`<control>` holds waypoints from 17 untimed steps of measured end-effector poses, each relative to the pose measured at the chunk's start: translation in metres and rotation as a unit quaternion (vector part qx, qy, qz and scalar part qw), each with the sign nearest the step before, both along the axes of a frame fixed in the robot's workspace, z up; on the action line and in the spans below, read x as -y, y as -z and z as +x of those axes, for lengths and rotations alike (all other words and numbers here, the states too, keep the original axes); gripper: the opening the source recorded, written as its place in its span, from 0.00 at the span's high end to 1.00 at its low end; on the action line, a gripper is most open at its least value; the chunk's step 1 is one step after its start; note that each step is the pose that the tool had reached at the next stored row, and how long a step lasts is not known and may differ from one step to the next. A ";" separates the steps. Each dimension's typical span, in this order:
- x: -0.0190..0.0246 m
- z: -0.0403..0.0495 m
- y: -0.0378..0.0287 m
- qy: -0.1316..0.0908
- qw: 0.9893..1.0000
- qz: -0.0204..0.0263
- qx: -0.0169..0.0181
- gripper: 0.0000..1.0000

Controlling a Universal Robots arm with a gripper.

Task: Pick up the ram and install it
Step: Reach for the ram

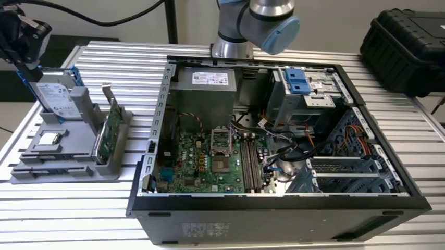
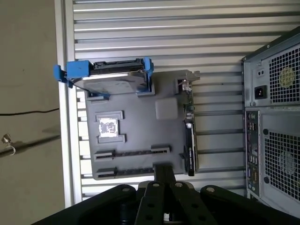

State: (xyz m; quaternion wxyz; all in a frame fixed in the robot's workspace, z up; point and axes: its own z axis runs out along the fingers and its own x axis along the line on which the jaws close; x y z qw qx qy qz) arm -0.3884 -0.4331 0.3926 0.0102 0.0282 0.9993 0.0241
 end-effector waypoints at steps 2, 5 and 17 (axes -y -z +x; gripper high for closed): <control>0.0002 -0.0036 0.0000 0.000 1.000 0.000 0.000 1.00; 0.0007 -0.0094 0.0000 -0.001 1.000 0.000 0.000 1.00; 0.0018 -0.0306 -0.0001 -0.012 1.000 0.000 0.000 1.00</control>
